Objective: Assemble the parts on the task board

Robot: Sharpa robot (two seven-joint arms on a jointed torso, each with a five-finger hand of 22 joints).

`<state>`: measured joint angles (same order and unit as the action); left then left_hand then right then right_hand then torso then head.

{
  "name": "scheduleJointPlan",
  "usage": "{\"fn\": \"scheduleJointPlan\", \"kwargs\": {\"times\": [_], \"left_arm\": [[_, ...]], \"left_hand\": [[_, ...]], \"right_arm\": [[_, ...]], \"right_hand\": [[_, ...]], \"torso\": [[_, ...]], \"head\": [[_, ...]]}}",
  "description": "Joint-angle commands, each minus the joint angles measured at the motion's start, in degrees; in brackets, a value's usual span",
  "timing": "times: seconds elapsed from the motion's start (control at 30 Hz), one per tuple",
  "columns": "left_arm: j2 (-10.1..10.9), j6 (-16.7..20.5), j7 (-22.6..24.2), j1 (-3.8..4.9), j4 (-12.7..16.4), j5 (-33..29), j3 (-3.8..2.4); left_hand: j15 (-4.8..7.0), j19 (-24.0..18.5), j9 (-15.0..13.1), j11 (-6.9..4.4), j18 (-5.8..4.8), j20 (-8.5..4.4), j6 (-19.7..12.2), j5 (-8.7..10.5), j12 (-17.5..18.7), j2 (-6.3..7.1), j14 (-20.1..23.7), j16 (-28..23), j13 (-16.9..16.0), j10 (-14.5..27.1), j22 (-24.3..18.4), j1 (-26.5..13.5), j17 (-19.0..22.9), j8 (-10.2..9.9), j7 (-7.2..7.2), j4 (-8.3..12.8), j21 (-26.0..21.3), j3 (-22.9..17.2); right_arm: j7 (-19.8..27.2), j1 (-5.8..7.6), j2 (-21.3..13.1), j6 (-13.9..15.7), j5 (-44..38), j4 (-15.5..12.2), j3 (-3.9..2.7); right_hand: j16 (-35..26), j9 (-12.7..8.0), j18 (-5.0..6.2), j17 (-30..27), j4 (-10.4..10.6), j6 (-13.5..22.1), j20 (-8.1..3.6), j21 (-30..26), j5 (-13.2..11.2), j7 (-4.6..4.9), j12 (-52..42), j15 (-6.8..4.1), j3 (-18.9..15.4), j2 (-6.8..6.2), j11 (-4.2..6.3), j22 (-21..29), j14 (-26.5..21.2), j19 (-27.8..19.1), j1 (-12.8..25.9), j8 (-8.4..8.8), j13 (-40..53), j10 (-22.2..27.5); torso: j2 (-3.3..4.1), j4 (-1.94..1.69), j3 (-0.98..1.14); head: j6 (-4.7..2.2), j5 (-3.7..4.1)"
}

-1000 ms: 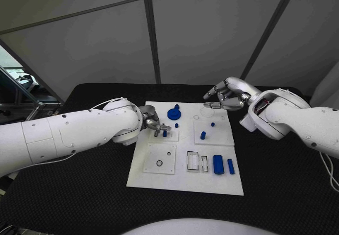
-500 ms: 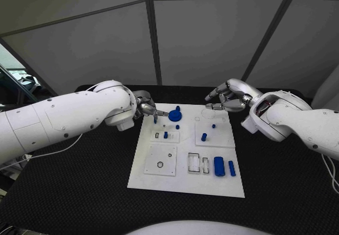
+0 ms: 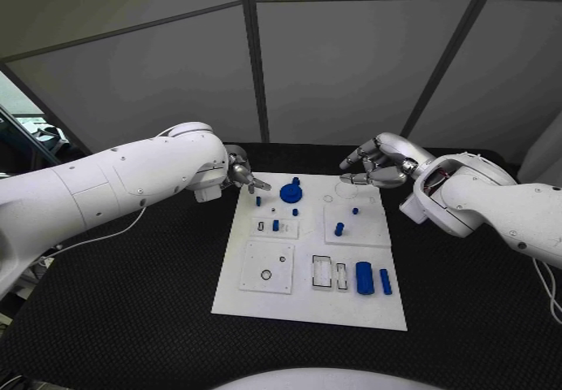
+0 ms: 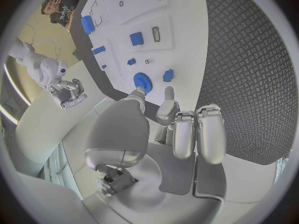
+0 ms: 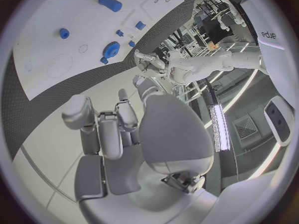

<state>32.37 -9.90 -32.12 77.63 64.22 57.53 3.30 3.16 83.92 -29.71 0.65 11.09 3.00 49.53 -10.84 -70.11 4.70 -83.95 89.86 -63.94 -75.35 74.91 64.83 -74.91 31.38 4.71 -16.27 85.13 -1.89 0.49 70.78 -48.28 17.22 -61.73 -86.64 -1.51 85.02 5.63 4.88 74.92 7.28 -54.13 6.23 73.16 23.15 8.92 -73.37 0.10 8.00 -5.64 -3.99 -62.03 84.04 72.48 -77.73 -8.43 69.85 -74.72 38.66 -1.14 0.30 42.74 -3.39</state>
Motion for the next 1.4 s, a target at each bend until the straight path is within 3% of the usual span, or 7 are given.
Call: {"fn": "scheduleJointPlan", "kwargs": {"times": [0.03,0.37,1.4], "left_arm": [[-1.39,-4.57,1.40,0.02,-2.00,3.33,0.25],[-3.48,-4.84,1.75,-0.17,-5.42,5.30,0.69],[-5.07,-7.71,2.23,-0.73,-7.22,4.92,0.74]], "left_hand": [[-0.37,2.36,0.23,-0.01,-9.44,0.34,0.42,-0.12,0.10,-0.31,-6.05,0.14,-0.05,0.28,9.60,0.65,-15.09,-0.39,0.16,0.07,-0.18,0.45],[-0.40,2.43,0.75,0.02,-9.46,0.41,0.84,-0.15,-0.07,-1.17,-6.05,0.14,-0.14,0.21,9.71,1.37,-15.09,-0.73,0.17,0.06,-0.12,0.67],[-0.09,2.69,1.11,-0.43,-9.56,0.25,2.87,-0.25,-0.86,-3.29,-6.05,0.14,-0.81,-0.37,10.15,3.95,-15.09,-0.28,-0.38,0.54,0.17,0.74]], "right_arm": [[0.31,0.12,0.16,-0.23,-0.14,0.12,-0.05],[0.32,0.12,0.29,-0.16,-0.14,0.42,-0.05],[0.42,0.12,0.65,-0.34,-0.14,0.70,-0.05]], "right_hand": [[-0.25,-0.09,0.93,5.04,0.22,-0.29,-0.22,-0.20,0.21,-0.01,-0.24,-0.38,0.01,-0.13,0.04,0.05,3.67,0.16,0.66,-0.36,-0.01,-0.04],[-0.25,-0.09,0.93,5.04,0.22,-0.29,-0.22,-0.20,0.21,-0.01,-0.24,-0.38,0.01,-0.13,0.04,0.05,3.67,0.16,0.66,-0.36,-0.01,-0.04],[-0.23,-0.09,0.91,5.12,0.26,-0.36,-0.23,-0.19,0.36,-0.03,-0.35,-0.40,0.16,0.05,0.07,-0.01,3.69,0.24,0.59,-0.43,0.10,-0.15]], "torso": [[0.04,-0.06,-0.01],[-0.05,-0.04,0.01],[-0.09,-0.10,-0.01]], "head": [[-0.03,-0.18],[0.19,-0.23],[0.59,-0.23]]}}
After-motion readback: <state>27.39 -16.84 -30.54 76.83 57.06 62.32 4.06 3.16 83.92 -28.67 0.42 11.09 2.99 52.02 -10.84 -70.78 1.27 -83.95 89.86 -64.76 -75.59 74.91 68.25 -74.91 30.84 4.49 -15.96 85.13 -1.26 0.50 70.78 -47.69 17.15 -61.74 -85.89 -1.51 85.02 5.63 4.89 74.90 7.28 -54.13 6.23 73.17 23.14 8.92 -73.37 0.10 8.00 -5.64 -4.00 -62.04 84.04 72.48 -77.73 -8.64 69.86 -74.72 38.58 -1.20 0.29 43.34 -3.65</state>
